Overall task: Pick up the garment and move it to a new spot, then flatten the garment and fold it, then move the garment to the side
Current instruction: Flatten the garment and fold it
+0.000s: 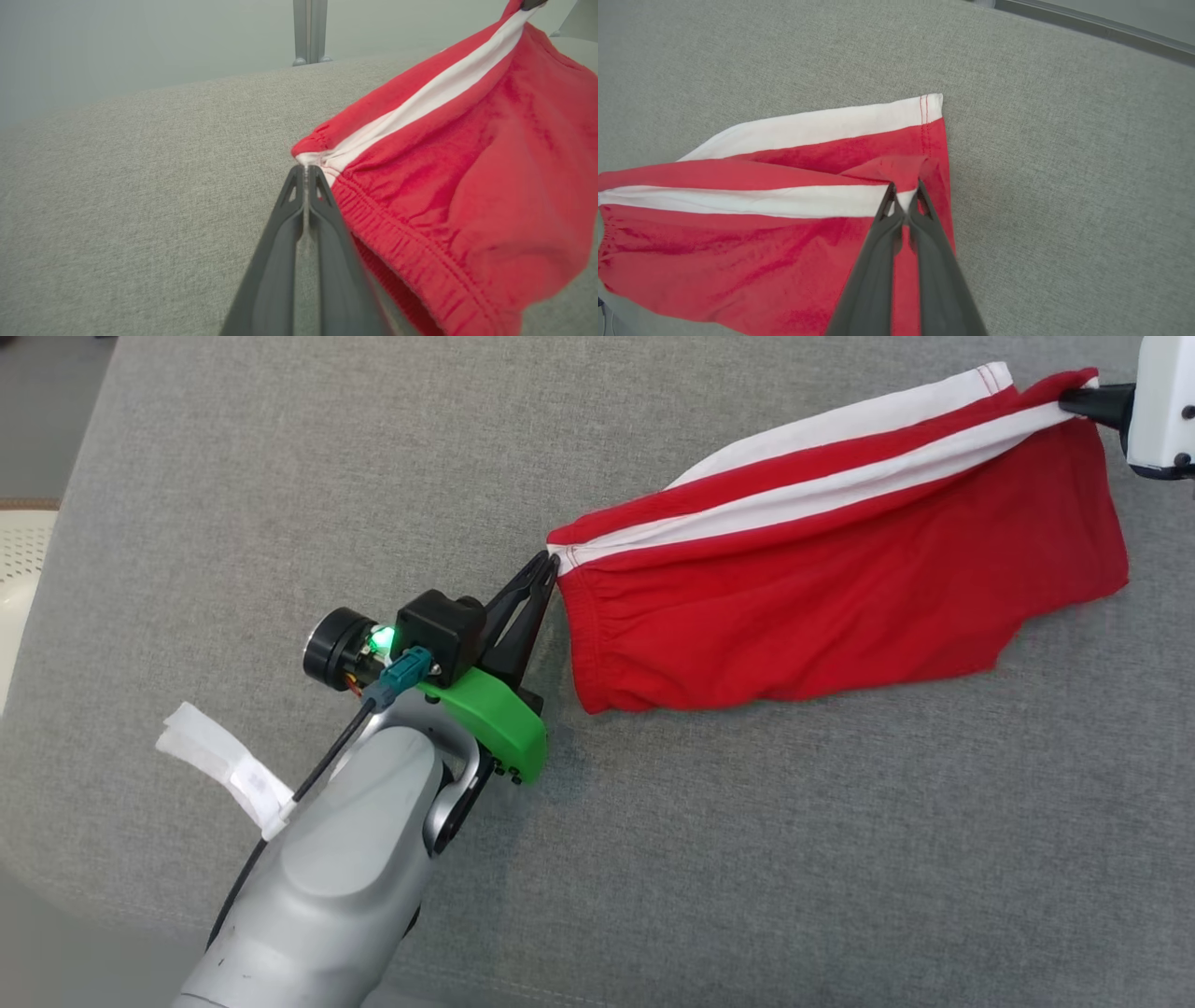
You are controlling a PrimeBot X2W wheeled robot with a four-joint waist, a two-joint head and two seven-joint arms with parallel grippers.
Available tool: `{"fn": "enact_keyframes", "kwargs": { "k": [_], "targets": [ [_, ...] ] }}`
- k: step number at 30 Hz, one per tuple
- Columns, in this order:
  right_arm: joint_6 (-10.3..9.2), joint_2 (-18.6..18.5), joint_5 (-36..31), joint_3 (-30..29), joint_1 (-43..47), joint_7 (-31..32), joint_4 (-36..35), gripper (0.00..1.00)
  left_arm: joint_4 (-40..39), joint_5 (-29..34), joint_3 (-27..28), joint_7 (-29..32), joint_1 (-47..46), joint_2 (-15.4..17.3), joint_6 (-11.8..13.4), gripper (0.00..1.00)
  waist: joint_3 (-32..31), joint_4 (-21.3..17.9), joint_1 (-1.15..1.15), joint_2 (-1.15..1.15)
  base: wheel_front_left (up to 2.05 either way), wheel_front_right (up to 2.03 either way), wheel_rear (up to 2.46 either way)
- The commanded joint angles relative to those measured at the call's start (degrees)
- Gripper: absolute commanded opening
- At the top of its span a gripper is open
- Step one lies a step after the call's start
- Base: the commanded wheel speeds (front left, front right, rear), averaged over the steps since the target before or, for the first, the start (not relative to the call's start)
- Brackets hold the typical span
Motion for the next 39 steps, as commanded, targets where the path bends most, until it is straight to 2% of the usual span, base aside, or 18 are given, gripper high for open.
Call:
{"fn": "enact_keyframes", "kwargs": {
  "k": [1, 12, 13, 14, 15, 16, 25, 28, 39],
  "targets": [
    [-0.10, -0.5, -0.7, 1.0, -0.8, -0.9, -0.1, 0.00, 0.1, 0.7, 0.4, -0.4, -1.5, -0.3, -0.2, 0.00, 1.3, 1.0, 0.00, 0.00, 0.00, 0.00, 0.00],
    [-0.10, -4.4, 0.0, 8.4, -3.8, -9.4, 0.7, 0.00, 0.5, 2.8, 2.8, -0.4, -3.0, -1.9, -0.7, 0.00, 3.1, 1.5, 0.00, 0.00, 0.00, 0.00, 0.00],
    [-0.10, -4.9, -0.5, 9.5, -4.1, -11.3, 0.0, 1.00, 0.3, 3.2, 3.1, -0.3, -3.2, -2.0, -0.6, 0.20, 3.2, 1.5, 0.00, 0.00, 0.00, 0.00, 0.00],
    [-0.11, -5.5, -0.8, 10.5, -4.2, -13.4, 0.0, 1.00, 0.1, 3.7, 3.4, -0.3, -3.3, -2.1, -0.4, 0.43, 3.2, 1.5, 0.00, 0.00, 0.00, 0.00, 0.00],
    [-0.11, -6.0, -0.7, 11.4, -4.0, -14.3, 0.5, 1.00, 0.1, 4.0, 3.7, -0.3, -3.1, -2.2, -0.2, 0.95, 3.2, 1.4, 0.00, 0.00, 0.00, 0.00, 0.00],
    [-0.10, -6.4, -0.2, 12.6, -3.8, -15.1, 0.8, 1.00, 0.6, 4.1, 4.0, -0.3, -2.8, -2.3, -0.2, 1.00, 3.1, 1.3, 0.00, 0.00, 0.00, 0.00, 0.00],
    [-0.10, -6.9, 2.5, 17.5, -3.4, -24.6, 4.5, 1.00, -0.2, 6.3, 8.3, -0.3, -0.3, -1.9, 0.9, 1.00, -0.4, -1.3, 0.00, 0.00, 0.00, 0.00, 0.00],
    [-0.10, -6.2, 4.2, 18.5, -1.9, -30.2, 4.7, 1.00, -1.0, 7.1, 10.1, -0.3, 1.1, -1.6, 1.4, 1.00, -3.0, -2.5, 0.00, 0.00, 0.00, 0.00, 0.00],
    [-0.10, -1.9, 9.2, 18.8, 12.5, -63.5, 1.8, 1.00, -10.0, 5.4, 22.5, -0.3, 11.6, -2.9, 4.7, 1.00, -13.9, -8.2, 0.00, 0.00, 0.00, 0.00, 0.00]
  ]
}}
